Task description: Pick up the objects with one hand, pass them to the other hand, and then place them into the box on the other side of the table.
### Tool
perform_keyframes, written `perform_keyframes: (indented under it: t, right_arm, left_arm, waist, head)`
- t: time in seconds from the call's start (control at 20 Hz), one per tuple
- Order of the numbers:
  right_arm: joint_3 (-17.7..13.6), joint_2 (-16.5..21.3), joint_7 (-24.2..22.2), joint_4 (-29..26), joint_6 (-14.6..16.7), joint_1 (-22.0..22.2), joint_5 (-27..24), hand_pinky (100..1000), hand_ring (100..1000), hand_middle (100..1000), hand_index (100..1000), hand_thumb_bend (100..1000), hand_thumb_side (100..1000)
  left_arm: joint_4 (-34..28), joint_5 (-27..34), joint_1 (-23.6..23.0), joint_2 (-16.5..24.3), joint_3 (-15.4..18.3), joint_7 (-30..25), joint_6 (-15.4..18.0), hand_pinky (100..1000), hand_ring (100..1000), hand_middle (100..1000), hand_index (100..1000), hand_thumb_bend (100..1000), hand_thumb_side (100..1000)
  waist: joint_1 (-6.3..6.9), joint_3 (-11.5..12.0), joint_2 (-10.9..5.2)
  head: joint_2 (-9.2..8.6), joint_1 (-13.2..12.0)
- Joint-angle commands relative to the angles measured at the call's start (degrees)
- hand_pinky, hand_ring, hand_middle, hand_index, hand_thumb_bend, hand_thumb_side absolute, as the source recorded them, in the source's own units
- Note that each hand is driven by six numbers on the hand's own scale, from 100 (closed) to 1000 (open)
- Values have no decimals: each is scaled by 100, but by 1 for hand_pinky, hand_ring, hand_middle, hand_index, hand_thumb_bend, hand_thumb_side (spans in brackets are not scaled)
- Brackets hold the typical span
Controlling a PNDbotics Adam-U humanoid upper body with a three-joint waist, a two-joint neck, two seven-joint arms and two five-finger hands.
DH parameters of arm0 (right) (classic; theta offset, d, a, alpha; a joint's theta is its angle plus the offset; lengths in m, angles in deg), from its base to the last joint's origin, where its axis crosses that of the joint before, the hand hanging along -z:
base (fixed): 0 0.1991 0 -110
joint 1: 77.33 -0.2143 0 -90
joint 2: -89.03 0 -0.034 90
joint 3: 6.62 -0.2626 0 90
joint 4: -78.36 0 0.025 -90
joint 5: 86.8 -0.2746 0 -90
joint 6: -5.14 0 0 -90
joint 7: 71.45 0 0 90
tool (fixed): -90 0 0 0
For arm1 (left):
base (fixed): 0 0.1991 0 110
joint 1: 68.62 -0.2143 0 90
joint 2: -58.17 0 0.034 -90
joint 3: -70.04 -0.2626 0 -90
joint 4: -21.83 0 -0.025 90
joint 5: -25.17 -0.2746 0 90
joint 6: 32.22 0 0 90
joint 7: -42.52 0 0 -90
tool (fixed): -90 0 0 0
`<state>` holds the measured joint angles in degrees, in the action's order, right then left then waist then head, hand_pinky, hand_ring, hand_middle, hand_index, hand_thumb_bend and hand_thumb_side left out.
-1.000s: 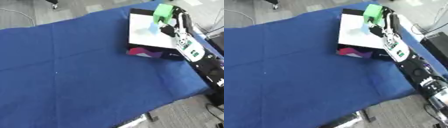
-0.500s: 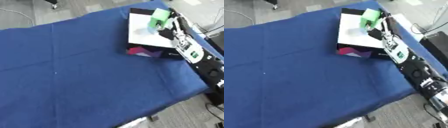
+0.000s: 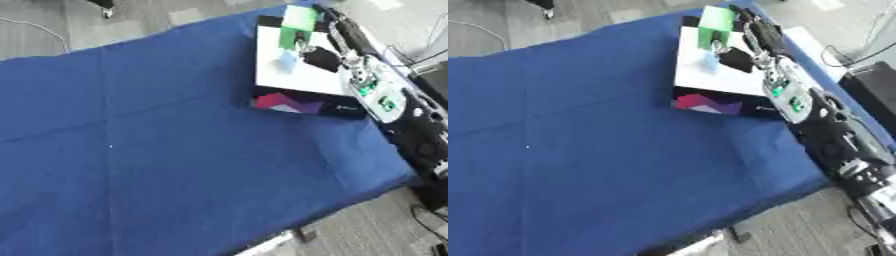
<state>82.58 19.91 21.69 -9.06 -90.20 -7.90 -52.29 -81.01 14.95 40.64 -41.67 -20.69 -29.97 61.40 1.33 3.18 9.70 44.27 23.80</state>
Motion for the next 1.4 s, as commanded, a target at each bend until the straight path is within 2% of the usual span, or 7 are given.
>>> perform_keyframes:
  t: [0.05, 0.15, 0.5, 0.95, 1.05, 1.1, 1.4]
  right_arm:
    - [-187, 53, -775, -670, -150, -48, 637, 835, 1000, 955, 1000, 100, 449]
    - [-259, -5, -1176, -985, -260, -43, 1028, 879, 1000, 960, 1000, 100, 306]
    - [-331, -155, -2170, -1528, -519, 75, 1855, 965, 1000, 969, 1000, 100, 210]
    - [-260, -225, -2948, -1519, -647, 184, 2113, 1000, 1000, 971, 1000, 100, 273]
    - [-247, -232, -3022, -1432, -677, 200, 2081, 1000, 1000, 970, 1000, 100, 230]
    - [-244, -237, -3042, -1386, -695, 207, 2056, 1000, 1000, 972, 1000, 100, 276]
    - [-236, -250, -3067, -1190, -768, 218, 2039, 1000, 1000, 974, 1000, 100, 270]
  left_arm:
    - [-52, -52, 38, 43, 76, -19, 2, 643, 534, 520, 711, 977, 604]
    - [-49, -62, 29, 46, 91, -21, 1, 644, 534, 520, 711, 980, 604]
    - [-44, -90, -5, 55, 135, -10, 1, 644, 533, 519, 724, 983, 604]
    - [-40, -91, -10, 54, 144, -14, 10, 643, 533, 517, 726, 986, 604]
    - [-38, -88, -11, 53, 144, -16, 11, 644, 533, 517, 726, 987, 604]
    - [-38, -88, -11, 52, 143, -18, 13, 644, 533, 517, 726, 987, 604]
    - [-44, -87, -10, 53, 145, -23, 21, 652, 533, 516, 726, 991, 604]
  waist:
    - [53, -14, -9]
    - [54, -23, -13]
    - [49, -40, -22]
    - [53, -42, -14]
    - [53, -41, -14]
    - [53, -41, -13]
    - [53, -39, -8]
  head:
    - [-15, -45]
    - [-15, -75]
    - [-15, -112]
    - [-15, -85]
    - [-15, -75]
    - [-15, -72]
    - [-15, -51]
